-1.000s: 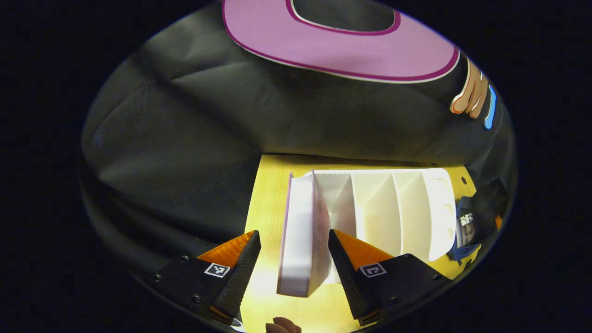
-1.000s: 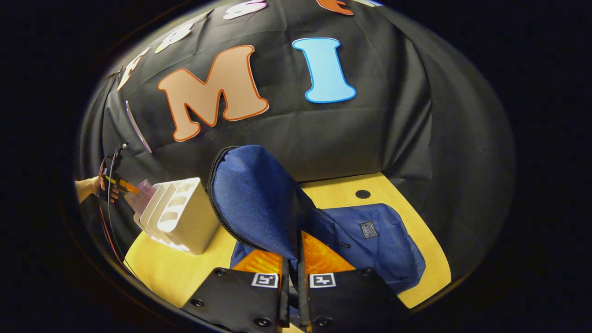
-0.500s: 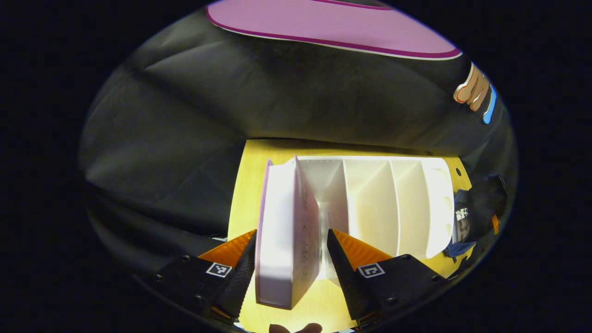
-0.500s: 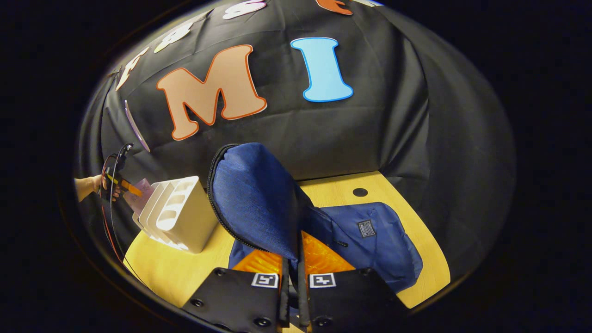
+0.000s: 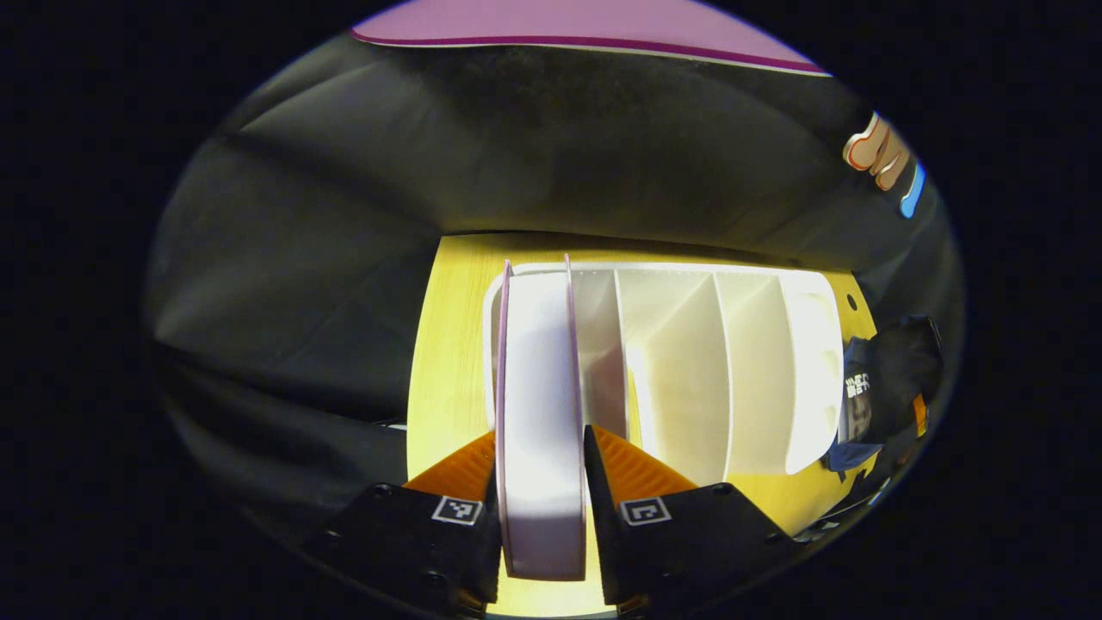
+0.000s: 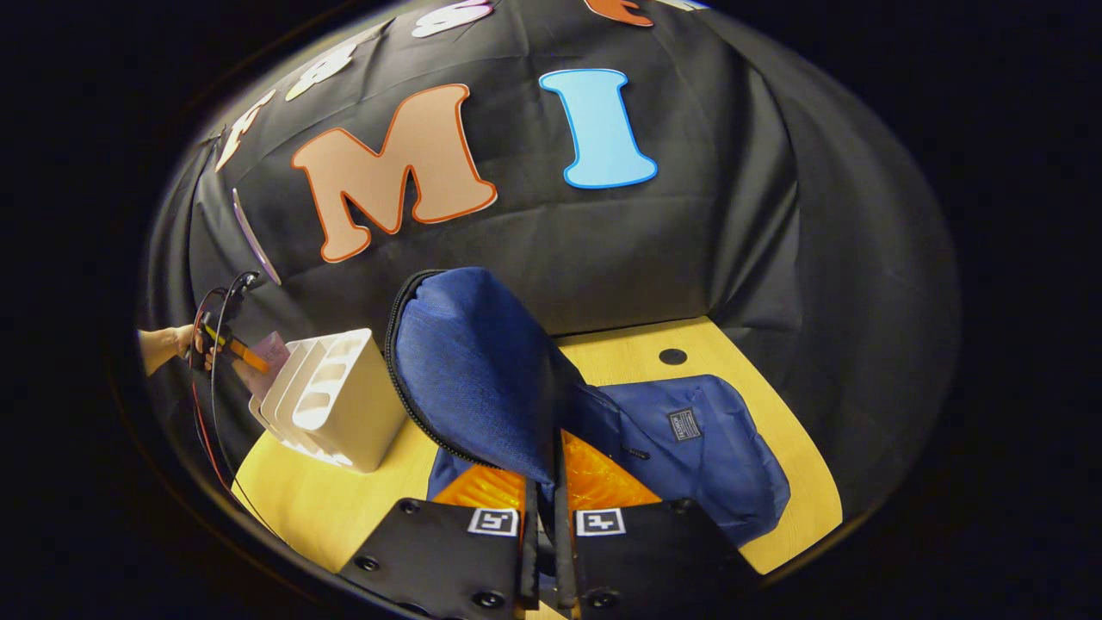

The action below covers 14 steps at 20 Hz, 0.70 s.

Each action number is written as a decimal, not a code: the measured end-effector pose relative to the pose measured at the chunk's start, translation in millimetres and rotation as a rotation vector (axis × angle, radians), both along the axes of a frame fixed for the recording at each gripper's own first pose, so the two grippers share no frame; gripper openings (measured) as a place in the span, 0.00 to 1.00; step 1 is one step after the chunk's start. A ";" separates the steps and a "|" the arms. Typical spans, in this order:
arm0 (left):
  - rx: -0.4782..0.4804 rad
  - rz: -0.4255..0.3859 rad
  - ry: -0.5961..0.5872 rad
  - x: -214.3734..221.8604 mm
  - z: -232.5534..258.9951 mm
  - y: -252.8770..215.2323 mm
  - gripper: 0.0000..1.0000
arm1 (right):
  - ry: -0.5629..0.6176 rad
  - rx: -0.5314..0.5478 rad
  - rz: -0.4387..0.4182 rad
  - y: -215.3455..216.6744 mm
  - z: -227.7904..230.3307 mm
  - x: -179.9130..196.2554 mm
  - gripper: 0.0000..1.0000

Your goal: Open the schoolbag, grab two books from the bookshelf and put them into the schoolbag.

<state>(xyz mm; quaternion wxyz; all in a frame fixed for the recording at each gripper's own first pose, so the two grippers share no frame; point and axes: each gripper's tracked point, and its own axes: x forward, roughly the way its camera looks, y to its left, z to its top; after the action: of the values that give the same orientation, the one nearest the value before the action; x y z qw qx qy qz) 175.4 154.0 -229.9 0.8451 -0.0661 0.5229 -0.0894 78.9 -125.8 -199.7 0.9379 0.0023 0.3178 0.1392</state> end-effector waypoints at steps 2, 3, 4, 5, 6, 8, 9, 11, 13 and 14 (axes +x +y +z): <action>0.014 -0.016 0.007 -1.4 -0.6 -1.2 0.38 | -0.002 0.000 -0.002 -1.6 0.0 0.0 0.07; 0.020 -0.026 0.005 -2.2 0.5 -1.9 0.37 | -0.001 0.000 -0.002 -1.5 -0.2 0.2 0.07; 0.023 -0.030 0.006 -3.8 1.0 -1.9 0.37 | -0.002 -0.001 -0.002 -2.0 0.6 0.2 0.07; 0.022 -0.024 0.009 -4.3 2.4 -1.5 0.36 | -0.002 -0.002 0.000 -2.0 0.8 0.8 0.07; 0.017 -0.013 0.016 -6.3 2.4 -1.1 0.35 | -0.001 -0.002 0.001 -1.9 -0.1 0.9 0.07; 0.018 0.002 0.025 -10.5 2.3 1.5 0.34 | 0.000 -0.004 0.003 -1.0 -0.5 2.1 0.07; 0.020 0.001 0.028 -12.1 3.7 3.5 0.33 | 0.001 -0.005 0.003 -0.4 -0.5 3.5 0.07; 0.051 0.024 0.021 -14.7 9.9 12.1 0.32 | 0.002 -0.008 0.006 0.6 -0.8 3.7 0.07; 0.066 0.025 0.008 -15.5 19.3 18.5 0.32 | 0.003 -0.011 0.011 2.5 -1.1 3.3 0.14; 0.065 0.027 0.009 -18.5 24.0 19.5 0.32 | 0.003 -0.012 0.012 2.7 -1.6 2.7 0.12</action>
<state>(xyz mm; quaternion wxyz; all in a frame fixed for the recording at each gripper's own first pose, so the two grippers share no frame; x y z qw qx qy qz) 156.9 173.5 -205.9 0.8457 -0.0460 0.5282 -0.0608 81.6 -123.1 -201.3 0.9365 -0.0049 0.3202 0.1428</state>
